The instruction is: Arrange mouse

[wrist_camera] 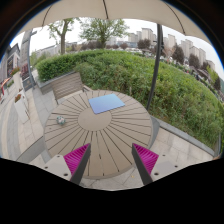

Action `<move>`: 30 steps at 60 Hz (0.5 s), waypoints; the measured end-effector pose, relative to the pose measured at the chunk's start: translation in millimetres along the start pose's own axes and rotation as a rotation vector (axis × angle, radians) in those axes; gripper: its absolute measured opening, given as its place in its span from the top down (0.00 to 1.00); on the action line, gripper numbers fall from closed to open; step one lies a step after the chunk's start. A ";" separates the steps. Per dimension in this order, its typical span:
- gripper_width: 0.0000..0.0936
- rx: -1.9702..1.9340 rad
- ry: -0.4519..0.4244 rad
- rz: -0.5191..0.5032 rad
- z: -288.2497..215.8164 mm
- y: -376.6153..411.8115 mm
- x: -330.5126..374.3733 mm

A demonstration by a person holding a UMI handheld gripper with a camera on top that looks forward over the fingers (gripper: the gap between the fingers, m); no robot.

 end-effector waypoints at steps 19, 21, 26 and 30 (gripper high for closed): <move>0.08 0.049 0.015 -0.065 -10.3 72.0 -32.2; 0.08 0.051 0.009 -0.076 -12.6 84.3 -37.2; 0.08 0.049 -0.001 -0.120 -14.4 125.1 -46.5; 0.08 0.043 0.001 -0.156 -15.1 158.6 -58.4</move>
Point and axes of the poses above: the point between the fingertips, and its own axes, seen from behind it with the camera up: y to the left, z down, x backward, against the way the camera looks, the point moved 5 cm from there along x, backward, against the way the camera looks, and after that the axes turned 1 degree about y, right-handed, at the moved point
